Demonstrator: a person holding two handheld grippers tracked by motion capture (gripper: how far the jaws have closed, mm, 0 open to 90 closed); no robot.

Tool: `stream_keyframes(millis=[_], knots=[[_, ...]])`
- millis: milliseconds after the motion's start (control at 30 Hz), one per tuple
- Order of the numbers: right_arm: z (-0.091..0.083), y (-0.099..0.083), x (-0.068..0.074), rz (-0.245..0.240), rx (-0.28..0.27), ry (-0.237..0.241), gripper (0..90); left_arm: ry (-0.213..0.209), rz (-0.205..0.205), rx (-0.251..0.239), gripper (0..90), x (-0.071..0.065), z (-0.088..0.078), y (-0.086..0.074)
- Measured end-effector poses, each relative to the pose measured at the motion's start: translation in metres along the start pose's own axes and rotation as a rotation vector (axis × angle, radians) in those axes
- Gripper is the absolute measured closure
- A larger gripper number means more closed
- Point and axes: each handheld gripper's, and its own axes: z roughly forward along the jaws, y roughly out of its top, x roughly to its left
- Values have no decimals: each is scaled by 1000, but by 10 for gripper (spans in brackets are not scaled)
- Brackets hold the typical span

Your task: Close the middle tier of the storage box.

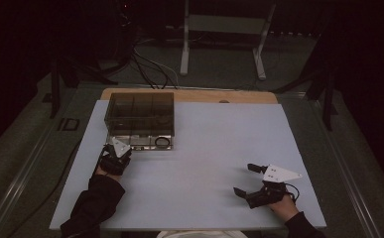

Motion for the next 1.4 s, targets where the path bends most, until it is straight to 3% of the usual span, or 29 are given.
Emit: stream_keyframes(millis=[267, 1400], knots=[[0, 0, 0, -1, 0, 0, 0, 1, -13, -7, 900, 2, 0, 3], [0, 0, 0, -5, 2, -1, 0, -3, -3, -10, 900, 2, 9, 14]])
